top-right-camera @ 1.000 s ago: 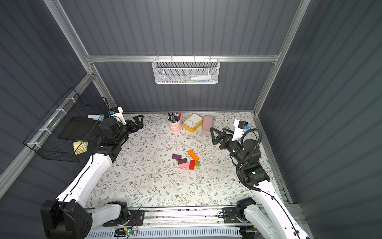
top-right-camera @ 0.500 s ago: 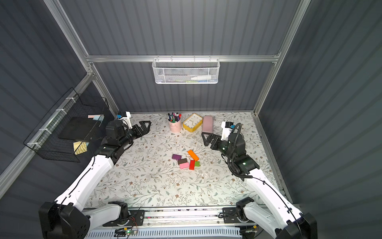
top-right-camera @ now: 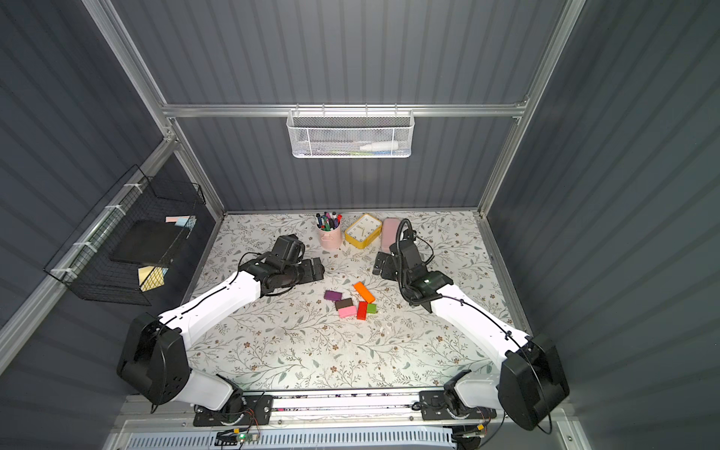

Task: Assemble the number 6 with building blocks
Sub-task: Pick up the building block from the center of the board.

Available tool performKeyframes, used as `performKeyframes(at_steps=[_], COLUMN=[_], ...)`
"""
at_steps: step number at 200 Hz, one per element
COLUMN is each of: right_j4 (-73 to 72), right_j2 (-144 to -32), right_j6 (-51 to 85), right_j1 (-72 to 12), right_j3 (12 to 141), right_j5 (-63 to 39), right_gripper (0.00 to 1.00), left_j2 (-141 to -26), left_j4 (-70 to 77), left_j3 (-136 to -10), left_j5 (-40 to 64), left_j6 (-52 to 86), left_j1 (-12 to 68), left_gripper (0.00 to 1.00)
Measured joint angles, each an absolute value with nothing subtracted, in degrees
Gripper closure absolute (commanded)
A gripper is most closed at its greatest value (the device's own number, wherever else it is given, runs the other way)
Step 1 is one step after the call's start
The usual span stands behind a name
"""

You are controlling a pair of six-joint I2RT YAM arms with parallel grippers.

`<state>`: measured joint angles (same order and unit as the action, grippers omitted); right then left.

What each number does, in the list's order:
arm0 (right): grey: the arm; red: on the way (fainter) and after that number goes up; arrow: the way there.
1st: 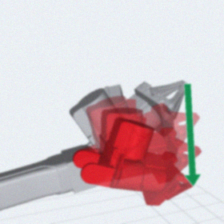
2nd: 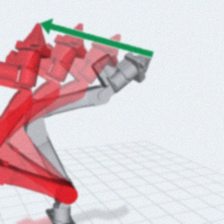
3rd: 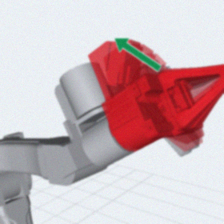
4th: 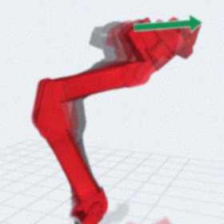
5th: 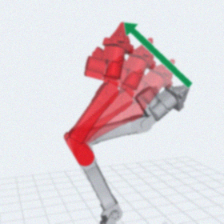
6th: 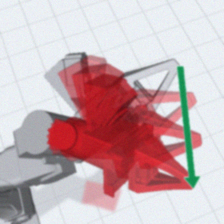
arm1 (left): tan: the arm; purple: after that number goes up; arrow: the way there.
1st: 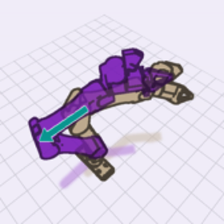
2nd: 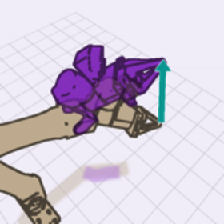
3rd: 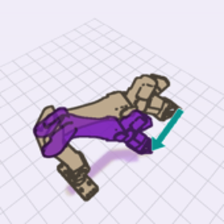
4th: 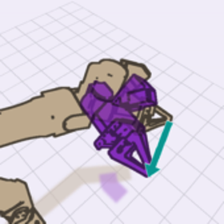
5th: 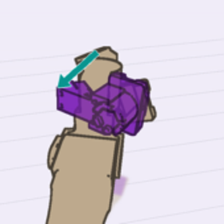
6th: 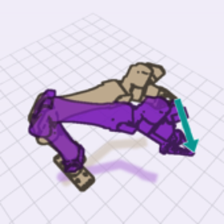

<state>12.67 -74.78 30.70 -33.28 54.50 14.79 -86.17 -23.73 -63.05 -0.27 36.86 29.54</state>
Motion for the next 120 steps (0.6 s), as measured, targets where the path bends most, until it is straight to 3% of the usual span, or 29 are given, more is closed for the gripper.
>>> performKeyframes(at_steps=[21,38,79,120], right_j4=[12.62,12.69,12.91,12.82], right_j2=[-74.81,-74.87,-75.90,-75.90], right_j6=[31.51,31.92,33.47,35.05], right_j1=[-33.26,-33.26,-32.99,-31.48], right_j3=[54.30,54.06,53.23,51.33], right_j5=[17.89,19.22,20.23,19.53], right_gripper=[0.02,0.02,0.02,0.02], left_j2=[-88.42,-92.42,-103.79,-104.68], left_j4=[-22.83,-22.06,-29.63,-32.80], left_j3=[-62.94,-63.00,-70.41,-75.00], left_j5=[1.19,2.92,-1.37,-4.43], left_j6=[39.97,40.95,34.44,29.63], left_j1=[29.76,30.35,33.63,34.92], left_gripper=[0.04,0.10,0.09,0.09])
